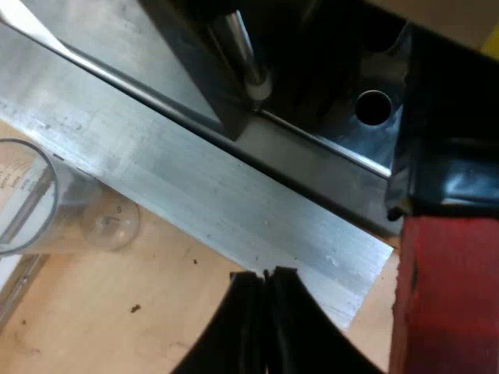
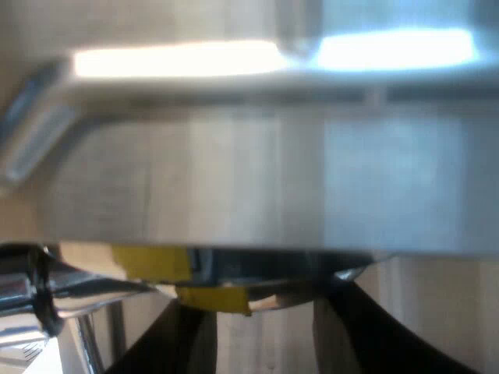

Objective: Put the handle in the coffee machine

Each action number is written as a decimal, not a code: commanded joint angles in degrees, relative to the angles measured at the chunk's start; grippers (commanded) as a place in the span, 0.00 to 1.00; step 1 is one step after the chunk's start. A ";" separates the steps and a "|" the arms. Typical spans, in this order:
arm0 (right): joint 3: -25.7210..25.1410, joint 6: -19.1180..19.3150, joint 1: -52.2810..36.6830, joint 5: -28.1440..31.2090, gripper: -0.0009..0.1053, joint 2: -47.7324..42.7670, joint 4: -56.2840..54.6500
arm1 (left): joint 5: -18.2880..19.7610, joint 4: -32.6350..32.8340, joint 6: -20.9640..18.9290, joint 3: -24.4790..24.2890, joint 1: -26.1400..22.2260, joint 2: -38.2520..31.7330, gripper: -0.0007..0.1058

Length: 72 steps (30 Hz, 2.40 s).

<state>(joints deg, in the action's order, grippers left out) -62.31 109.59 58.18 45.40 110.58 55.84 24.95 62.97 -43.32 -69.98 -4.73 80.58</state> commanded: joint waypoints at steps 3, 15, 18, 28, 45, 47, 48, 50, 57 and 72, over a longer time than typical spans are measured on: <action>-1.75 0.35 -0.63 0.85 0.31 -2.56 8.16 | -0.71 3.70 0.34 -0.35 0.20 0.12 0.01; -1.75 5.85 -0.63 0.62 0.31 -2.56 8.28 | 7.55 11.31 -1.27 -0.35 1.03 0.14 0.01; -1.75 6.39 -0.63 0.62 0.31 -2.56 8.28 | 8.89 13.08 -1.89 -0.35 1.03 0.14 0.01; -1.75 6.39 -0.63 0.33 0.31 -2.56 8.57 | 11.93 14.56 -5.34 1.29 4.41 0.14 0.01; -1.75 7.23 -0.63 -0.77 0.31 -2.56 8.57 | 12.74 13.42 -11.84 5.59 6.54 -6.16 0.01; -1.75 8.07 -0.63 -0.77 0.31 -2.56 8.57 | 12.89 13.44 -11.84 6.99 6.54 -6.16 0.01; -1.75 8.54 -0.63 -0.77 0.31 -2.56 8.57 | 12.86 13.38 -11.84 8.20 6.54 -6.16 0.01; -1.75 9.03 -0.63 -0.77 0.31 -2.56 8.57 | 12.86 13.41 -11.84 10.04 6.54 -6.16 0.01; -1.75 9.02 -0.49 -0.77 0.31 -2.56 8.57 | 14.17 12.49 -11.84 12.80 6.54 -6.16 0.01; 4.38 8.67 2.17 2.61 0.31 -2.84 8.40 | 17.07 11.54 -14.37 12.80 7.34 -8.85 0.01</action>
<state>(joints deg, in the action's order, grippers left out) -58.02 118.28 59.94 47.24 109.60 60.79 37.04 73.14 -56.80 -57.37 1.44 72.57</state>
